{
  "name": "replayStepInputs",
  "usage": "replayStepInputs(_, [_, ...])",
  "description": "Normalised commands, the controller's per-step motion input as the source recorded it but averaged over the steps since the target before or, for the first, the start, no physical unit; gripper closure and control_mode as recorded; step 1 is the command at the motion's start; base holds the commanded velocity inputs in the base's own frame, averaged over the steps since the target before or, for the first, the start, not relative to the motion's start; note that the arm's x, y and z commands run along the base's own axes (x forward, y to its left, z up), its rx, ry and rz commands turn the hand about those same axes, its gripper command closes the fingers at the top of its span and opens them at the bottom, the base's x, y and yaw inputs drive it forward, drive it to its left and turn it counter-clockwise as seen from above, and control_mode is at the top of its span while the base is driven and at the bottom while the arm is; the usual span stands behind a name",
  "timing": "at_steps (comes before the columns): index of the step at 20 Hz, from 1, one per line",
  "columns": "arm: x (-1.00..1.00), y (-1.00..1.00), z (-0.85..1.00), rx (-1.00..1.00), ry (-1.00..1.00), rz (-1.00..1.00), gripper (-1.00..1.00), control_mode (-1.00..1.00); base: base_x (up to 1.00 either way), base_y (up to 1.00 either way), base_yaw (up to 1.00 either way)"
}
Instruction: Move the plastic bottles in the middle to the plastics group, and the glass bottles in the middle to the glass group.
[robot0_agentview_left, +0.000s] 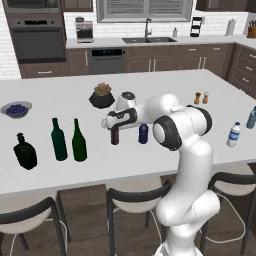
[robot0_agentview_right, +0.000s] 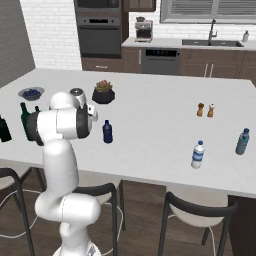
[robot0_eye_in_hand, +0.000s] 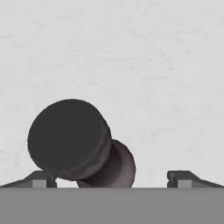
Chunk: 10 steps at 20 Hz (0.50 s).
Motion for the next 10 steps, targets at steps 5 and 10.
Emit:
replayStepInputs(5, [0.17,0.00,-0.04,0.00,0.00,0.00,-1.00,-1.00,0.00,0.00,0.00])
replayStepInputs(10, [0.06,0.00,-0.05,0.00,0.00,0.00,-1.00,-1.00,0.00,0.00,0.00])
